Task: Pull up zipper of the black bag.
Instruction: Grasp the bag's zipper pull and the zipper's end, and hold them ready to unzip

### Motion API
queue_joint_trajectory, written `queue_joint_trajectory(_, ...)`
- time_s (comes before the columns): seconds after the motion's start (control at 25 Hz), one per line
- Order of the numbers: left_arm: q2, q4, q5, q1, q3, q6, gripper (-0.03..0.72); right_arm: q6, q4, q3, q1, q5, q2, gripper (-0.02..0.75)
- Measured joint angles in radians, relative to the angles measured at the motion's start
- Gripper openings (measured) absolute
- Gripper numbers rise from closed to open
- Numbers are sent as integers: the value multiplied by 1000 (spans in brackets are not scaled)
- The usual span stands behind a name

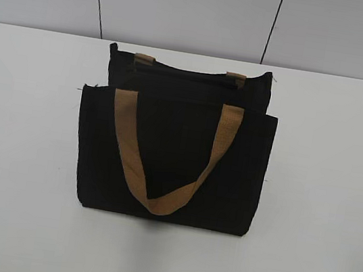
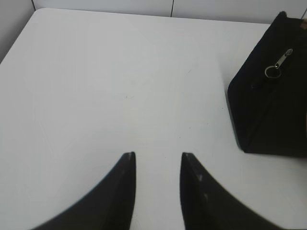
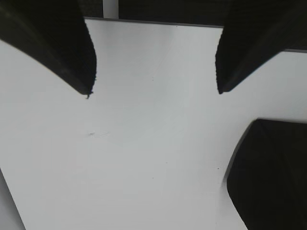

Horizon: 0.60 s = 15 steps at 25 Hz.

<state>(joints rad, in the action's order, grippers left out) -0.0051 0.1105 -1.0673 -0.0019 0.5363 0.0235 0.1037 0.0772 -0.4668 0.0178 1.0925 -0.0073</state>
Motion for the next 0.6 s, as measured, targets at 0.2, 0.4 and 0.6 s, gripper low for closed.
queue_joint_trajectory(0.2,0,0,34,0,16,0,350,0,0,0,0,0,0,587)
queue_joint_trajectory(0.4,0,-22,252,0,28,0,631,0,0,0,0,0,0,587)
queue_joint_trajectory(0.6,74,-41,591,0,-15,0,557,0,0,0,0,0,0,587)
